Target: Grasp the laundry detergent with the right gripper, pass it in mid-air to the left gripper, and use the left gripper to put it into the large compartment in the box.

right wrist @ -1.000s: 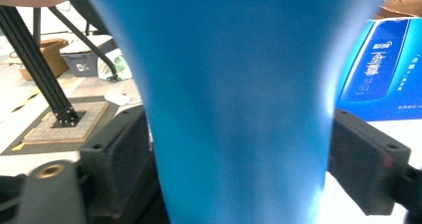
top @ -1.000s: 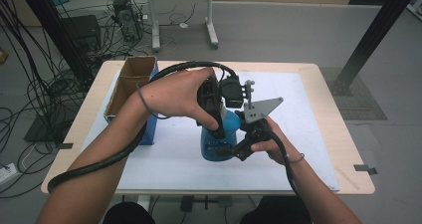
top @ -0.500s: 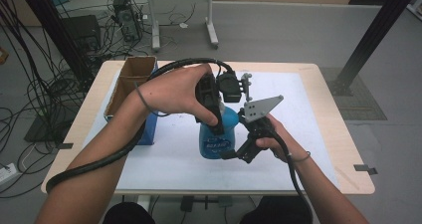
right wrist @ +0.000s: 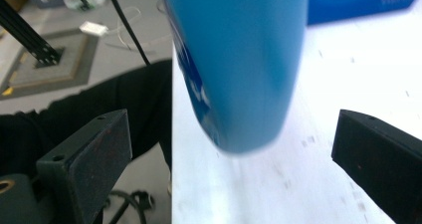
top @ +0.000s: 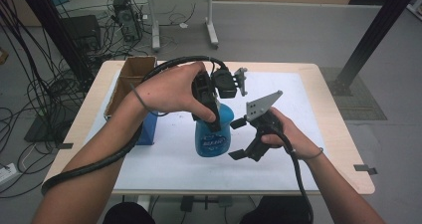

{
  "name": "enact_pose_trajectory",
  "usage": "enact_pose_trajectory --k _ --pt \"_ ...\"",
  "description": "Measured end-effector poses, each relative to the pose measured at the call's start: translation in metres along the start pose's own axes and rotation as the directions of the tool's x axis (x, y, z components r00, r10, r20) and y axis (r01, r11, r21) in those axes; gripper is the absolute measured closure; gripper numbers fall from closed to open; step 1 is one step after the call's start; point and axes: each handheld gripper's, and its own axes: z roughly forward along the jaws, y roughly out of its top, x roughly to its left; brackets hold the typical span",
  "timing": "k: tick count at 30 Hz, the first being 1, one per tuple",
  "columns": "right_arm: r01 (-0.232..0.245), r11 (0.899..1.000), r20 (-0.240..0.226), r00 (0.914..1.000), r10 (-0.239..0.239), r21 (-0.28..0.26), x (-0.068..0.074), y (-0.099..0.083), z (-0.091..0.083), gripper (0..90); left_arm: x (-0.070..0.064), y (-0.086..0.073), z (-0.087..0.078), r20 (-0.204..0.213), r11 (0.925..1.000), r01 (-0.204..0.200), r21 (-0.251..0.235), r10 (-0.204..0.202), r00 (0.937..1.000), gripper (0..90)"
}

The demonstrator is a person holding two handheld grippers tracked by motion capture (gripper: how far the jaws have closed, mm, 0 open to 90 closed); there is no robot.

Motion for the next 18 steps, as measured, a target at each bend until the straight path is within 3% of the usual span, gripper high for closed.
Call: enact_pose_trajectory --k 6,9,10,18 --pt "-0.035 0.997 0.039 0.9987 0.032 0.073 -0.005 -0.003 -0.007 2.6 0.002 -0.002 -0.002 -0.009 0.9994 0.035 -0.003 -0.035 0.9993 37.9" --pt "-0.060 0.990 0.065 0.9965 0.052 0.128 -0.008 -0.004 -0.011 2.7 0.003 -0.004 -0.004 -0.013 0.9981 0.062 -0.006 -0.062 0.9980 37.9" --pt "-0.069 0.987 0.072 0.9956 0.060 0.142 -0.009 -0.004 -0.011 2.7 0.004 -0.004 -0.005 -0.011 0.9961 0.087 -0.013 -0.088 0.9961 37.9" --pt "-0.121 0.949 0.121 0.9886 0.089 0.291 -0.012 -0.003 -0.010 3.4 0.012 -0.009 -0.009 -0.032 0.9879 0.155 0.004 -0.155 0.9874 37.8"
